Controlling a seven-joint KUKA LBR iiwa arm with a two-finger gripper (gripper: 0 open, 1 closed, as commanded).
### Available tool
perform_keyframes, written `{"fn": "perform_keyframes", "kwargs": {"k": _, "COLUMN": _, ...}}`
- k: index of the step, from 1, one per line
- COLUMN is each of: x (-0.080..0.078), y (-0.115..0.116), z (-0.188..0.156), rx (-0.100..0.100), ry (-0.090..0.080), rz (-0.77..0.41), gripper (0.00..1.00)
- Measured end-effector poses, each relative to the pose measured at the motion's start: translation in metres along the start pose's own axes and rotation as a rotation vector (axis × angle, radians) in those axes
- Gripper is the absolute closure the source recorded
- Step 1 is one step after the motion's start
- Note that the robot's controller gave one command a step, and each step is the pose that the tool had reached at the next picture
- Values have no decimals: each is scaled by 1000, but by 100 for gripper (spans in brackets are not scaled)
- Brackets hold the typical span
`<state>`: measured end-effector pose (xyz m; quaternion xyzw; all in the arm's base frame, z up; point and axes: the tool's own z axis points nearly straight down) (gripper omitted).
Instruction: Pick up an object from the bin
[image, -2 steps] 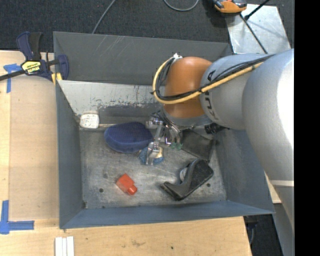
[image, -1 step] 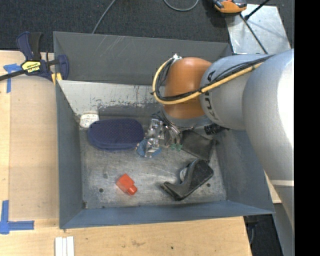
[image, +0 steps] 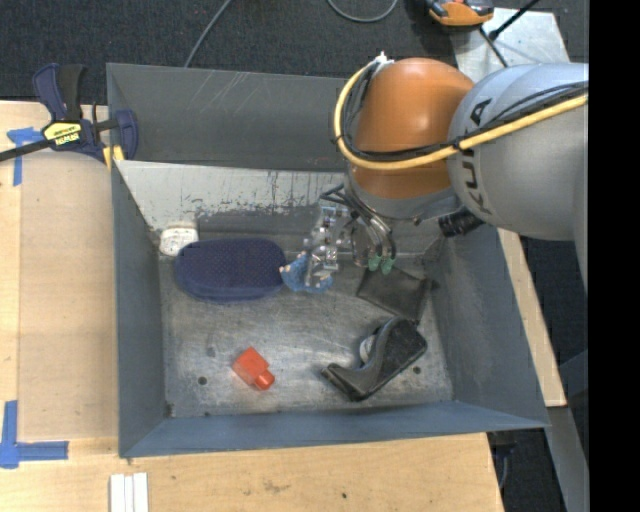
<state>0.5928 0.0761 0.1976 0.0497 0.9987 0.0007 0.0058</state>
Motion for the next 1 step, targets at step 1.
{"fn": "perform_keyframes", "kwargs": {"k": 1, "x": -7, "y": 6, "z": -48, "rx": 0, "ry": 2, "rz": -113, "gripper": 100}}
